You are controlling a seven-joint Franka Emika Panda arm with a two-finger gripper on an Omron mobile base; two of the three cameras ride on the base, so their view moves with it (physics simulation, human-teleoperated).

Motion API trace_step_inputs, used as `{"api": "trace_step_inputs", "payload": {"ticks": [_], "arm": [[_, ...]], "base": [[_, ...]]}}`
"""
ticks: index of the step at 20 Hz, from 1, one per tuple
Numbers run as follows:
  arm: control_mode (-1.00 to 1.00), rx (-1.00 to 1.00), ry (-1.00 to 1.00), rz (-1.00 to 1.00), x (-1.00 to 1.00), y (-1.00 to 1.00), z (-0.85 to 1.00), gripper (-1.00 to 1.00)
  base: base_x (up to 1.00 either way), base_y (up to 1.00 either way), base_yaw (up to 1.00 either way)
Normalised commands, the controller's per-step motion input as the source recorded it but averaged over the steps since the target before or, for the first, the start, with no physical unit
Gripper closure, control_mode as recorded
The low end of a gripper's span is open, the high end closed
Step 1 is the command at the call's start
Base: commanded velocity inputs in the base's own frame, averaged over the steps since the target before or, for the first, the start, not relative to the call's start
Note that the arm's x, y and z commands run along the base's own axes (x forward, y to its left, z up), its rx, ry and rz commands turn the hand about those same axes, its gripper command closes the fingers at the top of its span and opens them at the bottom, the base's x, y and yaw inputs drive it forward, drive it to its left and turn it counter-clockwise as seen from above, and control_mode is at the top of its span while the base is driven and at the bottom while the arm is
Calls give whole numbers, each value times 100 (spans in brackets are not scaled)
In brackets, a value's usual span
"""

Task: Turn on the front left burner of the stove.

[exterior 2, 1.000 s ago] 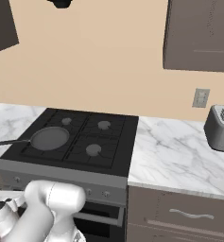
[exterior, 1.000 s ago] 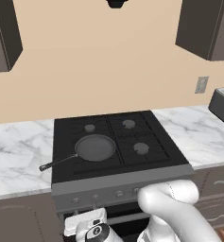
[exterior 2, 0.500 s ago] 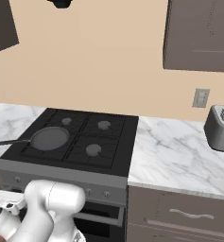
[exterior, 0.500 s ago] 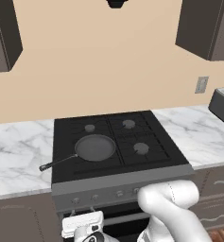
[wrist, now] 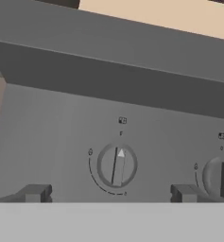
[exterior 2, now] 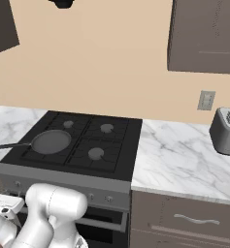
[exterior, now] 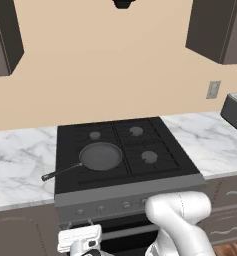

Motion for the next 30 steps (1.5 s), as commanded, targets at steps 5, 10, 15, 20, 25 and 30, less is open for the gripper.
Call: {"api": "trace_step_inputs", "payload": {"ticks": [5,10,15,20,25,30], "arm": [[-100,0,0,0,0,0,0,-100],[-100,0,-1,0,0,0,11,-100],[-100,0,0,0,0,0,16,-100],[-100,0,-1,0,0,-2,10,-100],[-100,1,0,0,1,-10,3,-100],[-100,3,0,1,17,-24,0,-100]], "base": [[0,0,0],[0,0,0],[0,0,0],[0,0,0],[0,0,0],[0,0,0]]}}
